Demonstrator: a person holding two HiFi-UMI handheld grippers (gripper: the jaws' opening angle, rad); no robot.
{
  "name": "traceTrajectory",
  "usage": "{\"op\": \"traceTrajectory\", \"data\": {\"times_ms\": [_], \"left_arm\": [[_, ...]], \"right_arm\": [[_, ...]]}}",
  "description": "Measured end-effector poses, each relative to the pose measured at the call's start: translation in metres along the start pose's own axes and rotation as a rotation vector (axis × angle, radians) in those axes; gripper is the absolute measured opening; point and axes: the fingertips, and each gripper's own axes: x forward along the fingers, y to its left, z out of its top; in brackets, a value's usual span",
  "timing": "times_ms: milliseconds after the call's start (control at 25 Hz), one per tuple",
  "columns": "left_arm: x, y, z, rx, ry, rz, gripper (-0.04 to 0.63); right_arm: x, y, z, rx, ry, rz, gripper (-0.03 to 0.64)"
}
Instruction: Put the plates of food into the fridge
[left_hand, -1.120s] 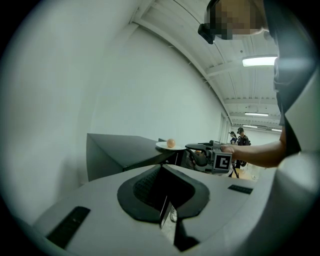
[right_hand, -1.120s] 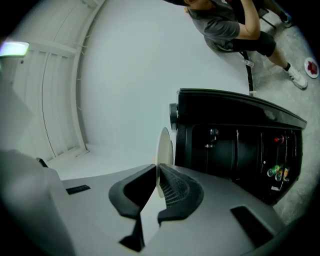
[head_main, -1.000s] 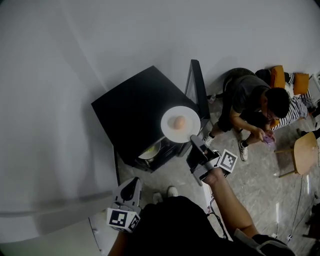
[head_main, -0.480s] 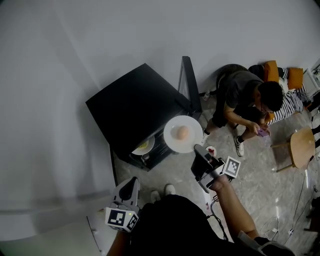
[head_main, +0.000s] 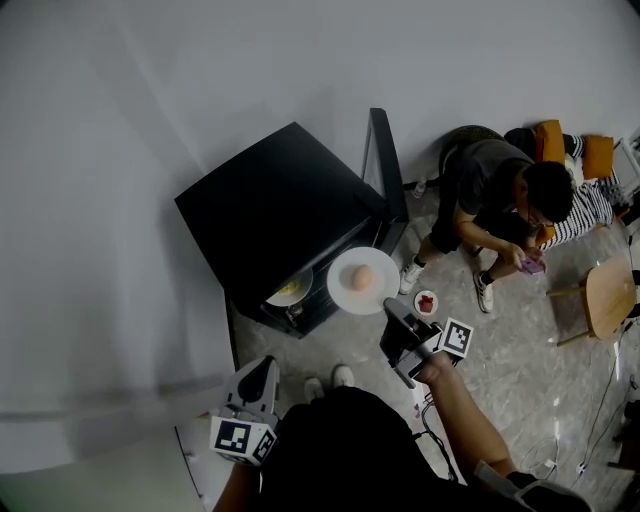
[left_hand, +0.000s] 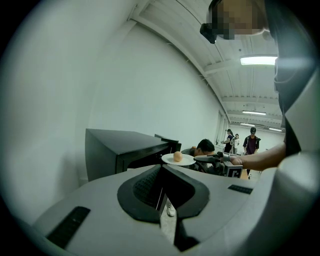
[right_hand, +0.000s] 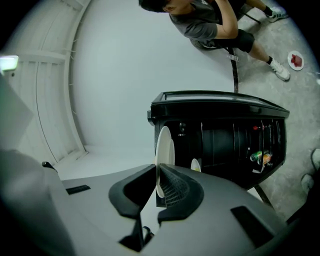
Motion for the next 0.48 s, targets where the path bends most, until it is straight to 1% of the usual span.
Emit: {"op": "traceTrajectory", "data": {"times_ms": [120, 320, 480], "left_arm": [[-0.005, -0.005, 0.004, 0.01, 0.001, 0.014, 0.023], [-0.006, -0.001, 0.003, 0.012, 0.015, 0.044, 0.023], [-0.009, -0.004, -0.001, 0.03, 0.037, 0.058, 0.023]], "right_arm": [[0.003, -0.01, 0.003, -0.02, 0.017, -0.01, 0.038], [0.016, -0.049, 0.012, -0.011, 0.009, -0.068, 0.038], [0.026, -0.067, 0.016, 0.004, 0.01, -0.085, 0.038]]}}
